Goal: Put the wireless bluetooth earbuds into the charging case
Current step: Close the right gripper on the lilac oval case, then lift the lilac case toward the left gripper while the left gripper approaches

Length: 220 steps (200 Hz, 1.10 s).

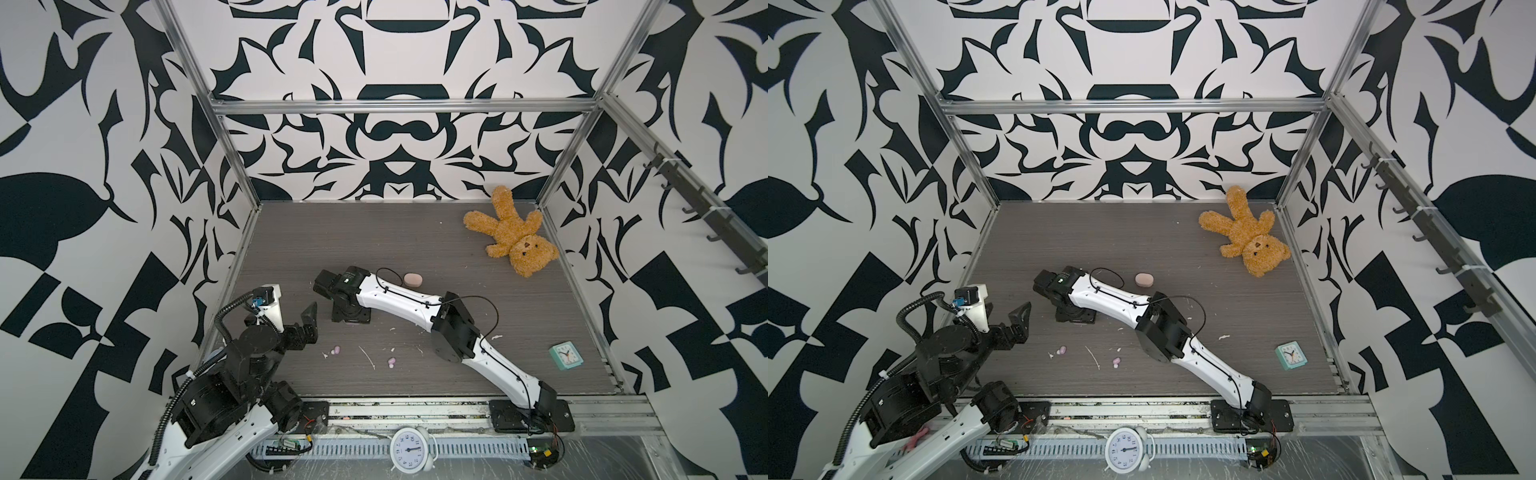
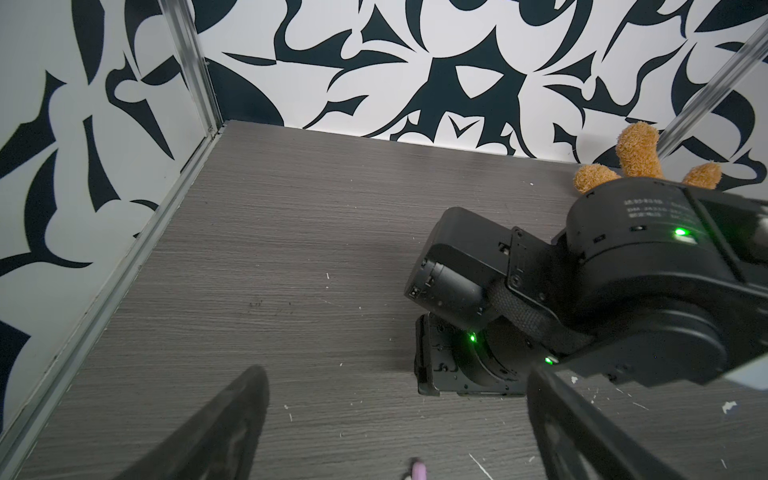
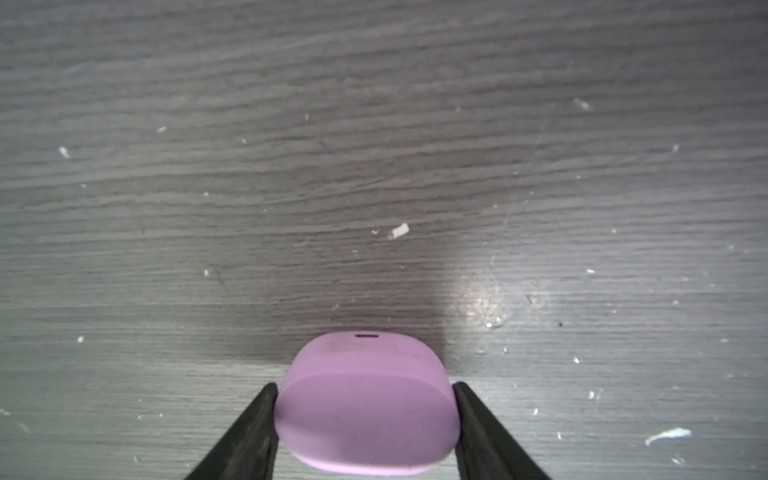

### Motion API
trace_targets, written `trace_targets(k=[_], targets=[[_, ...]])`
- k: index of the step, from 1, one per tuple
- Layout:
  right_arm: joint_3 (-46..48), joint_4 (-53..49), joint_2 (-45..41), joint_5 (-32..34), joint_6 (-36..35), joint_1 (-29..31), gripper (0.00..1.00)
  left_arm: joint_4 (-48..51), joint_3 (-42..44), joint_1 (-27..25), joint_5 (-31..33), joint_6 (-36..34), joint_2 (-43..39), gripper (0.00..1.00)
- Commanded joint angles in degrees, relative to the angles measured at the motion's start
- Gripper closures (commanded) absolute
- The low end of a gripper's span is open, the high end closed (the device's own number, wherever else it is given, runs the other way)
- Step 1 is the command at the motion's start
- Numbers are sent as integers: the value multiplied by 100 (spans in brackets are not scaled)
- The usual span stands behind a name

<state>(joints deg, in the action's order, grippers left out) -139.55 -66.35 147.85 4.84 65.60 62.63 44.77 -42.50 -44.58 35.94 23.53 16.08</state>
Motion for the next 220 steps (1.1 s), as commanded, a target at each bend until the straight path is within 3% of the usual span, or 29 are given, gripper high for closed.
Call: trace_targets(k=[1,72,118,143,184,220], targets=[[126,-9,-155,-12,-54,-40,32,-62,84,19,-17,-19,10,1],[269,112,-263,-19,-131,-49,41,-65,92,19,53,-49,-18,1],[398,111,-550,132,-309,-50,69,-156,153,19,-52,-117,33,1],[637,169,-951,362,-640,-68,100,-285,223,19,-294,-245,48,1],[1464,425,-1904,845,-1282,-187,100,-632,426,19,-1004,-564,177,1],[3090,1265,-3200,713,-1699,-451,100,-913,558,15,-1351,-812,371,1]])
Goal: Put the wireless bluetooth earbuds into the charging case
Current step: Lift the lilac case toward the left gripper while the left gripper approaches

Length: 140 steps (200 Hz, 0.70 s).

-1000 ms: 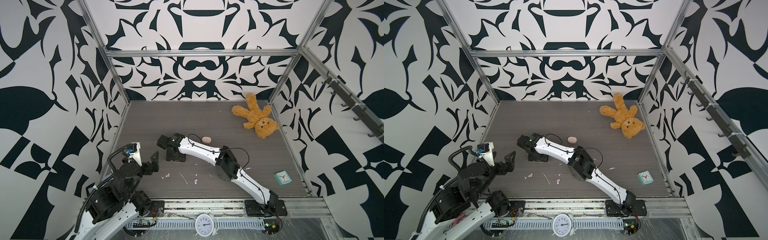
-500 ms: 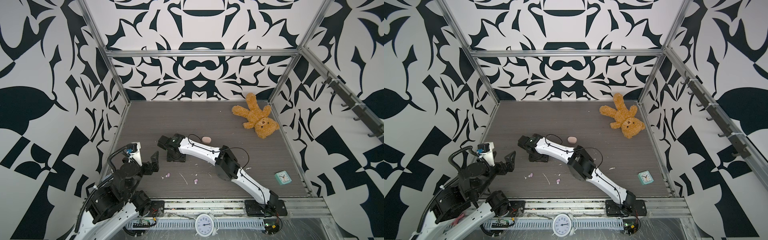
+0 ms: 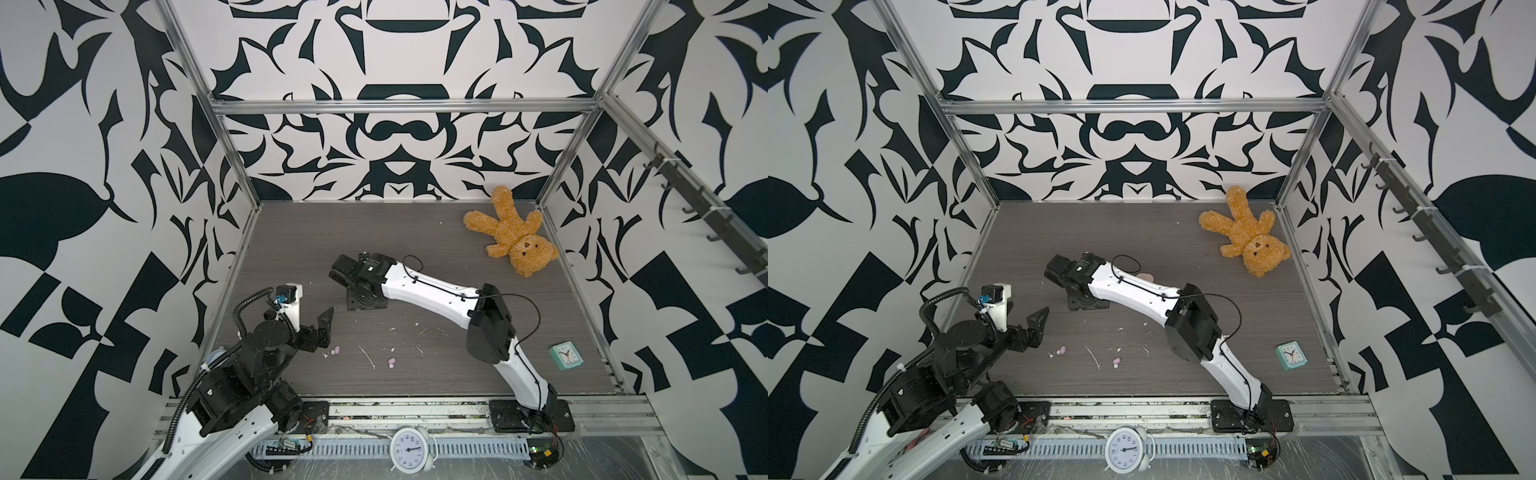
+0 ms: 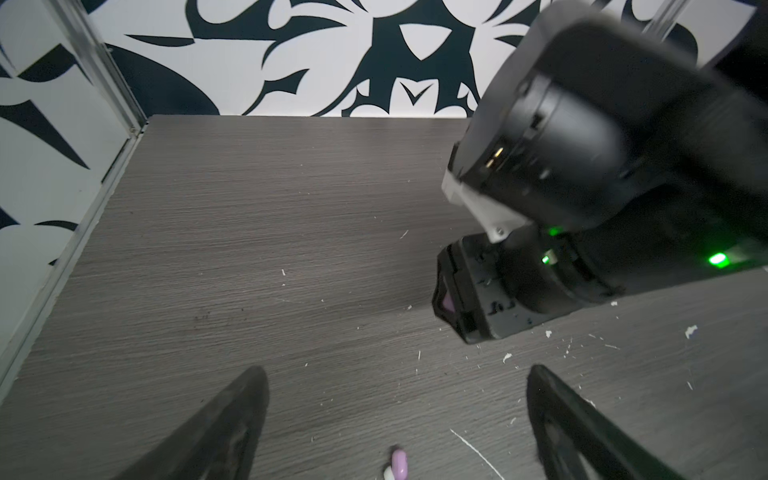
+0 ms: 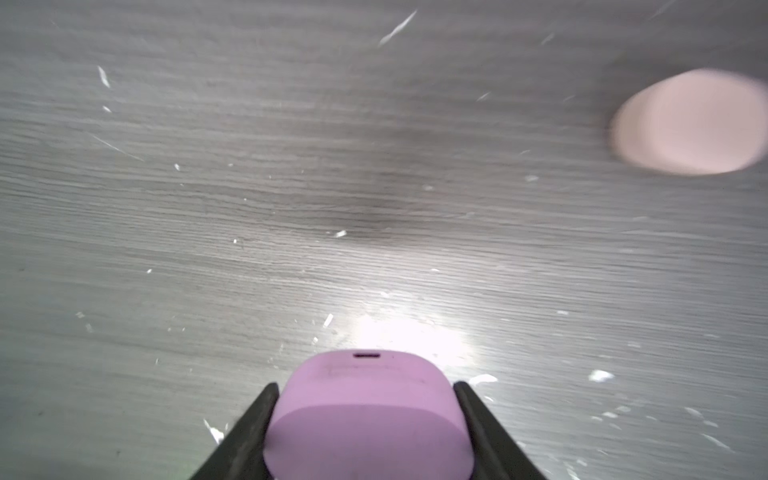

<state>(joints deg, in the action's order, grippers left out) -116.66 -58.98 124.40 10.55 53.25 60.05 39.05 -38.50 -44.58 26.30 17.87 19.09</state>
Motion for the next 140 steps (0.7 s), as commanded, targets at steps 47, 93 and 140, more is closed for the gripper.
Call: trace_targets(k=[47,93,140], targets=[[2628,1414,-2369,-243,-1004,-555,100,-677,330,10,-1240,-721,479,1],[3921,2090,-3677,-623,-1386,-886,100,-1361,691,-327,-1691,-1657,1061,1],[4448,2338,-4478,-1236,-1772,-1278,100,-2586,989,-420,-1903,-3178,1717,1]])
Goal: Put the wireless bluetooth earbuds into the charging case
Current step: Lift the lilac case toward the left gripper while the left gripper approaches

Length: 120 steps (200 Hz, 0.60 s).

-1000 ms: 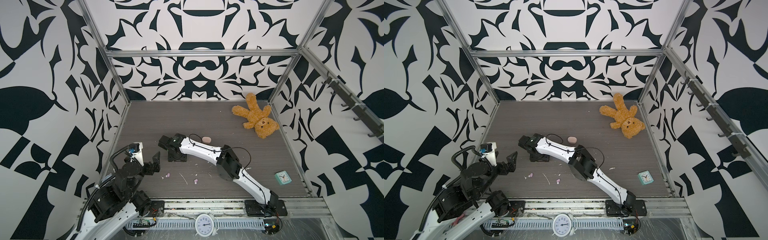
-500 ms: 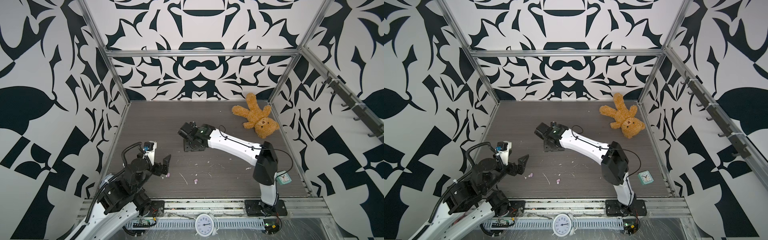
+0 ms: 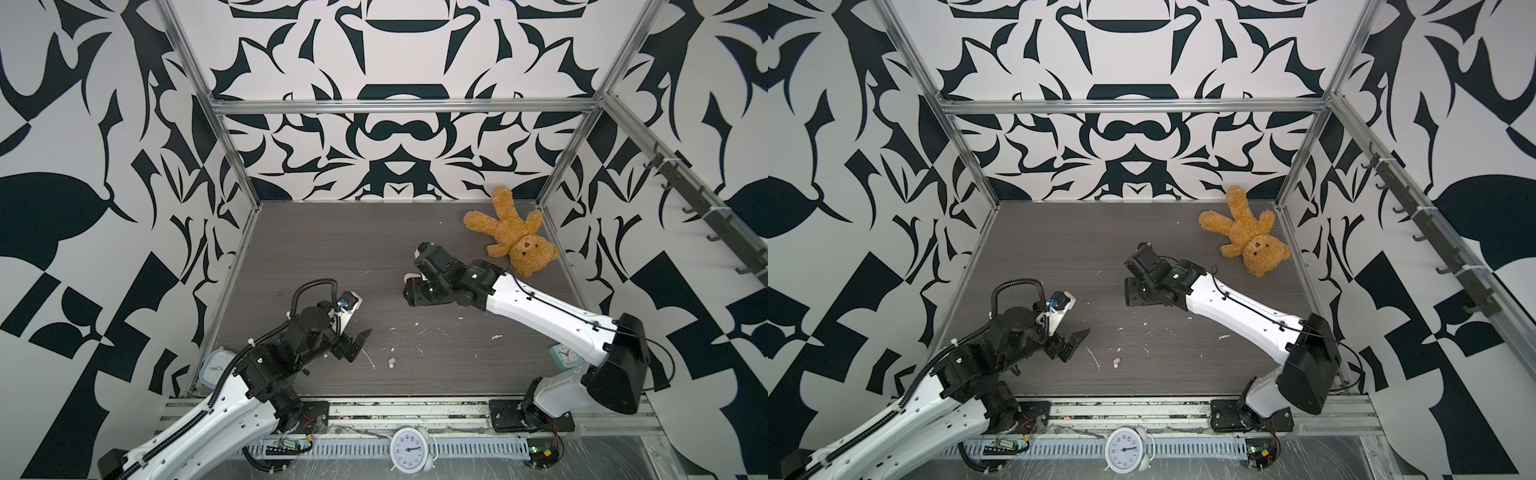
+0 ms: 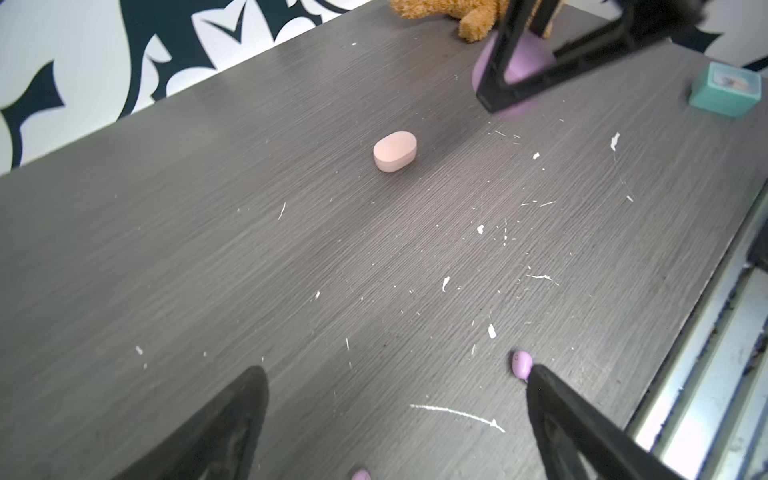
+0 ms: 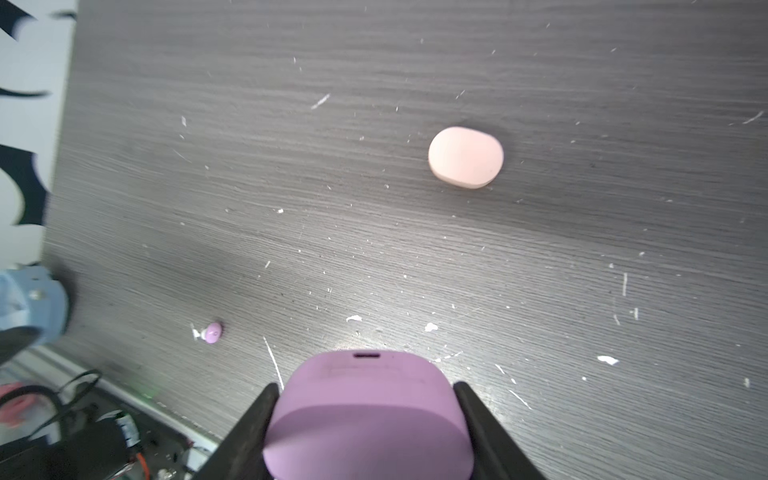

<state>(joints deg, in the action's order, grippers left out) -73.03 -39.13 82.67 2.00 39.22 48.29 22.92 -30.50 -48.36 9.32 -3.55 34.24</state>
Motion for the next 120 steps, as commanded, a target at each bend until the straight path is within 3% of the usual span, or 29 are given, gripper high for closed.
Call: trace_targets(k=[1,59,120], targets=[[87,354,-309,-392,-383,-101,100,-1013,205,-42,-208,-1061,213,1],[132,584,-455,-1503,-852,-112,100,-2370,692,-129,-329,-1957,517,1],[393,1246,-431,-2319,-1114,-117,100,-2536,509,-130,-557,-1764,647,1]])
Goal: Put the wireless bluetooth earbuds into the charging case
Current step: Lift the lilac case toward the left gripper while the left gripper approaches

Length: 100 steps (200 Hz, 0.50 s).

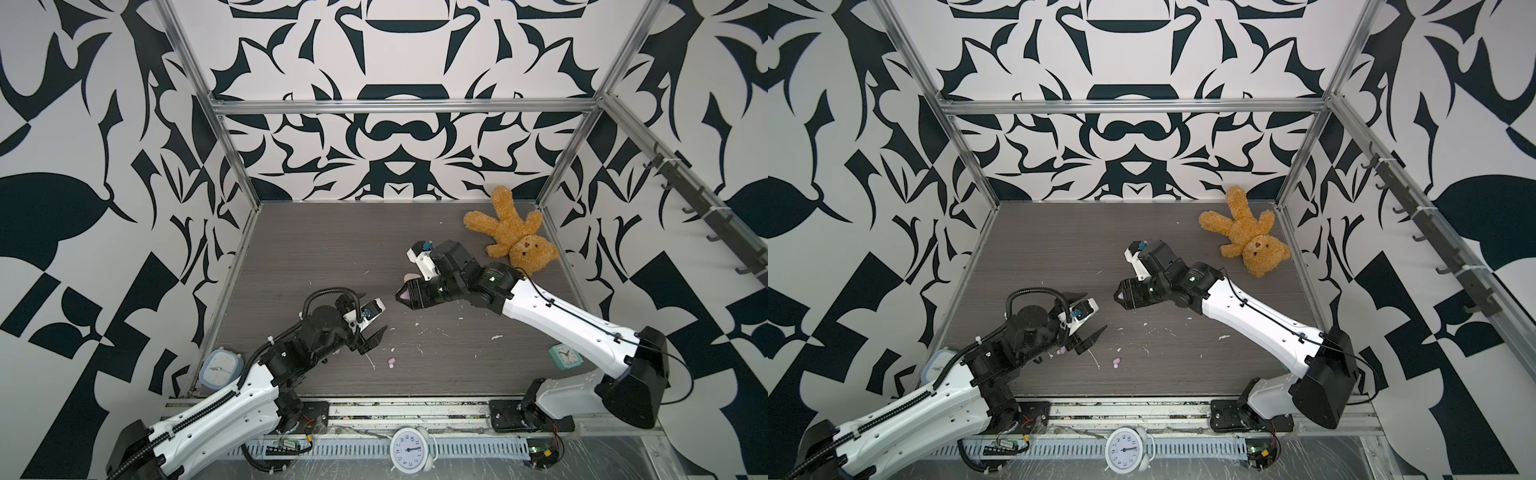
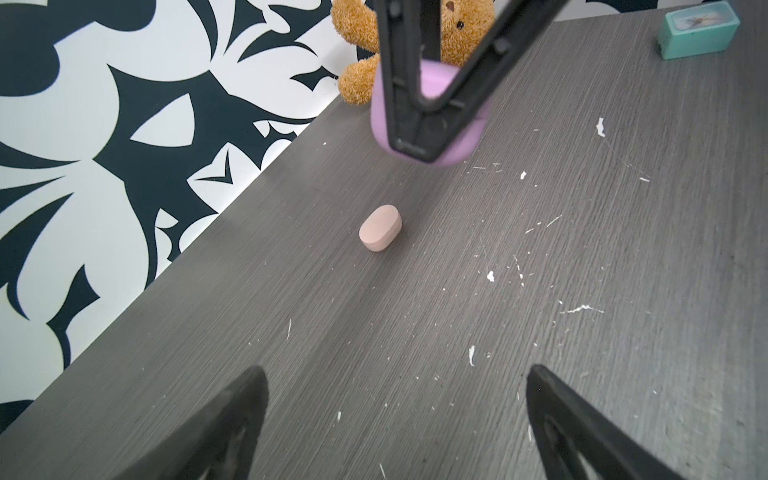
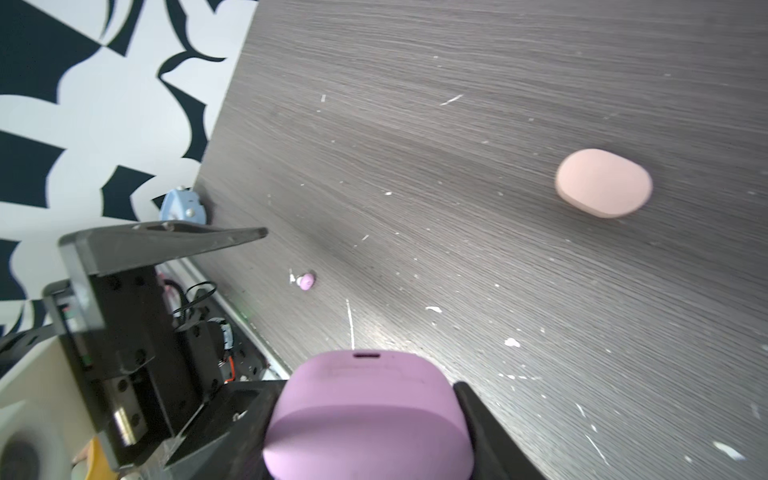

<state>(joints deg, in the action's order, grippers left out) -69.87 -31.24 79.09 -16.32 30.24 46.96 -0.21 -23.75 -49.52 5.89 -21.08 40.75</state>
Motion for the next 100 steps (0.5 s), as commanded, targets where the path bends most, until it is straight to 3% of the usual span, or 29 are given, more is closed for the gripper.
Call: trace_targets(k=[1,55,100], targets=[[77,468,-71,-491,-218,20,100,-224,-170,-14,-221,-15,-5,1],[169,740,176,-954,-288,24,100,-257,-393,-41,-694,57,357,1],[283,921,284,-1164,-295,29,100,-550,-320,-49,-684,184,477,1]])
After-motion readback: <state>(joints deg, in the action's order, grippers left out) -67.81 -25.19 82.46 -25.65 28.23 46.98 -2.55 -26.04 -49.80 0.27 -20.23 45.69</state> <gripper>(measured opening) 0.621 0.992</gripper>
